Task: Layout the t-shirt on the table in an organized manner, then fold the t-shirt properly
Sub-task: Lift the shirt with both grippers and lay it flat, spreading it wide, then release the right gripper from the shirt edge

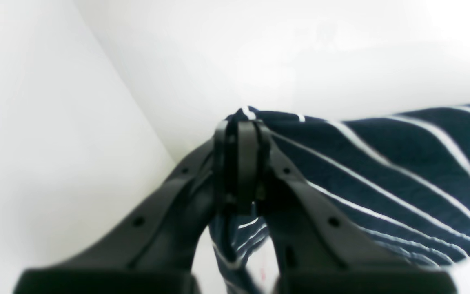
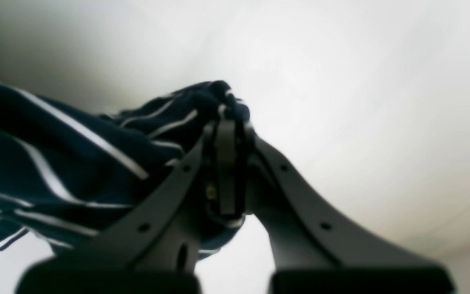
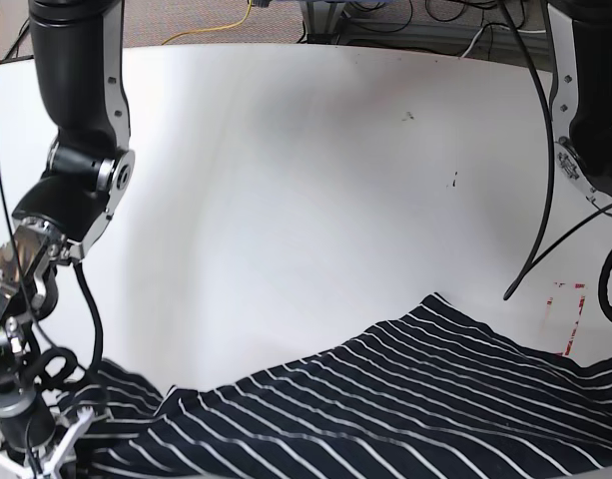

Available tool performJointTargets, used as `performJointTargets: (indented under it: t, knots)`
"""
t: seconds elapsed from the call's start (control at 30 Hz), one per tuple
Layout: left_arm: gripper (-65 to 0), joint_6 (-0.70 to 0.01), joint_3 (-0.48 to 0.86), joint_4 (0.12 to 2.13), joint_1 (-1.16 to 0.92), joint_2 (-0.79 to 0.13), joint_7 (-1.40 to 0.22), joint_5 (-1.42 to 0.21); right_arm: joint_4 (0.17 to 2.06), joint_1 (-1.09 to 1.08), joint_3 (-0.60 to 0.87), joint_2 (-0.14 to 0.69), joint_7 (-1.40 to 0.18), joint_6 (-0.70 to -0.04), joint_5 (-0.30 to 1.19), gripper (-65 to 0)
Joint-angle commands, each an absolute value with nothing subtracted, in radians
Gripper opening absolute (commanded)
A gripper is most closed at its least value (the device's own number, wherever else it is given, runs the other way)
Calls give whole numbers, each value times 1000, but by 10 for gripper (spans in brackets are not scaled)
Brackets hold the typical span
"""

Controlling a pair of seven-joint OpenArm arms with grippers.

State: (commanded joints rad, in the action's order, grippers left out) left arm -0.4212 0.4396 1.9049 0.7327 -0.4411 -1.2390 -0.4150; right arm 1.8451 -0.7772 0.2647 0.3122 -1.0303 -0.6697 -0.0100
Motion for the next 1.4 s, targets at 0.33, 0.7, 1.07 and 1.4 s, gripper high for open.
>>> performJointTargets:
  t: [0.33,0.7,1.07,1.4]
  knots:
    - [-644,-487,501,1910,398,-449,-1239,-539,2009,-371,387,223,-1027,-680,-10,-650]
    - [-644,-498,615,1910,-2,-443,-1237,-644,2012,-67,547,116,-972,-698,-12,-650]
    - [-646,-498,634,1910,-242,-444,-1234,-647,2014,147,587,36,-970,-698,-10,-648]
    - [-646,-498,634,1910,-337,-449,-1234,-644,2017,246,587,-13,-972,-698,-18,-577]
